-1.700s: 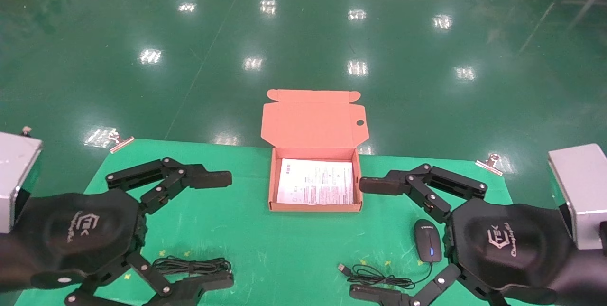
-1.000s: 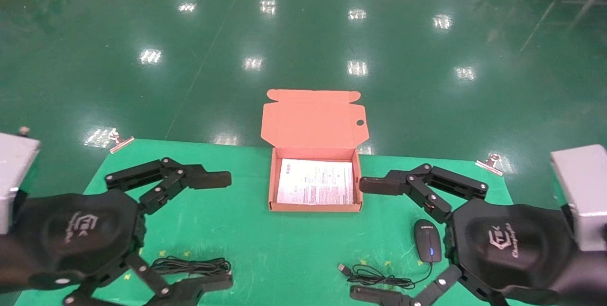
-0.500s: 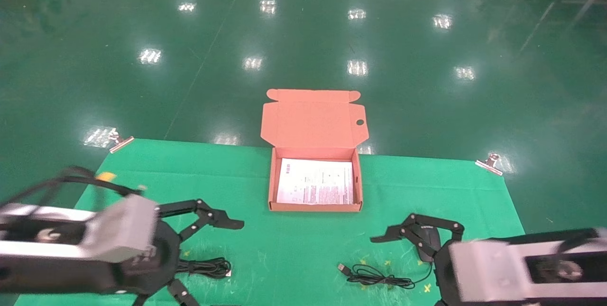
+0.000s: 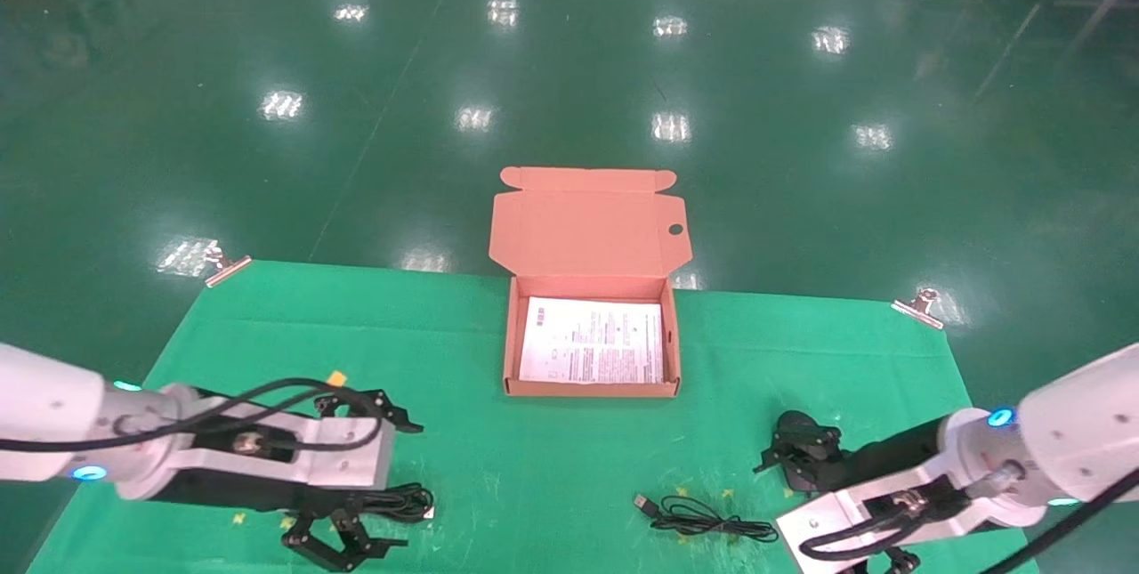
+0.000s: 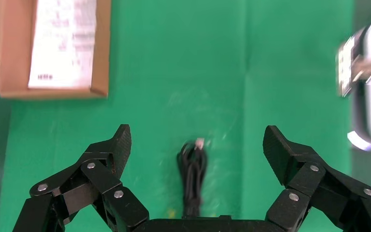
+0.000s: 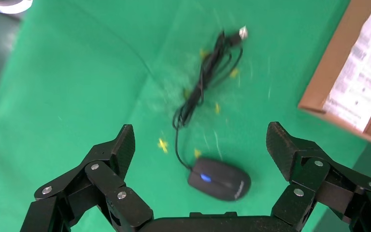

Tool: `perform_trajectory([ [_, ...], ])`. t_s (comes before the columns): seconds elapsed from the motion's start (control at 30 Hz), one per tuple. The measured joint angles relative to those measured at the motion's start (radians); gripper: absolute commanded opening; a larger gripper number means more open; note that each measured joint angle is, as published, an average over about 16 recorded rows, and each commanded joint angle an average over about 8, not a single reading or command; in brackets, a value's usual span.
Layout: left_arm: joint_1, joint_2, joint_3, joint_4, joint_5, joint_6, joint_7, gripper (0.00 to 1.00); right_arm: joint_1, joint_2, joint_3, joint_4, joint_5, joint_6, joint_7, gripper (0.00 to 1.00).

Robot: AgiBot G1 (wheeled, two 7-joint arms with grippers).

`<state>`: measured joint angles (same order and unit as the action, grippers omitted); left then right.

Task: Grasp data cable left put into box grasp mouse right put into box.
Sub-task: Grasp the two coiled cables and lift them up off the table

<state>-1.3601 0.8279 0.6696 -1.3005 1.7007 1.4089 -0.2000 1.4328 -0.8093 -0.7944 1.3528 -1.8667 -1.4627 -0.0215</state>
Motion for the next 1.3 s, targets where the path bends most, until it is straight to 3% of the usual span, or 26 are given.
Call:
perform_trajectory([
  [0.43, 0.037, 0.088, 0.093, 0.126, 0.256, -0.118, -0.019, 1.00, -0.122, -0.067, -0.050, -0.027, -0.210, 0.185, 0.145, 1.00],
  [0.97, 0.028, 0.170, 0.098, 0.409, 0.295, -0.230, 0.047, 1.00, -0.197, -0.164, -0.043, -0.206, -0.252, 0.365, 0.185, 1.00],
  [1.0, 0.026, 0.175, 0.098, 0.427, 0.294, -0.234, 0.053, 1.00, -0.197, -0.170, -0.043, -0.220, -0.253, 0.372, 0.183, 0.94],
  [1.03, 0.025, 0.179, 0.097, 0.444, 0.292, -0.239, 0.059, 0.93, -0.197, -0.175, -0.043, -0.233, -0.254, 0.379, 0.179, 0.82],
  [1.23, 0.017, 0.198, 0.095, 0.522, 0.284, -0.254, 0.087, 0.18, -0.194, -0.198, -0.047, -0.292, -0.260, 0.404, 0.162, 0.07],
  [1.27, 0.016, 0.200, 0.095, 0.530, 0.283, -0.255, 0.090, 0.06, -0.194, -0.201, -0.048, -0.297, -0.262, 0.406, 0.160, 0.00],
  [1.3, 0.015, 0.202, 0.095, 0.537, 0.283, -0.256, 0.092, 0.00, -0.193, -0.203, -0.049, -0.302, -0.264, 0.408, 0.158, 0.00],
])
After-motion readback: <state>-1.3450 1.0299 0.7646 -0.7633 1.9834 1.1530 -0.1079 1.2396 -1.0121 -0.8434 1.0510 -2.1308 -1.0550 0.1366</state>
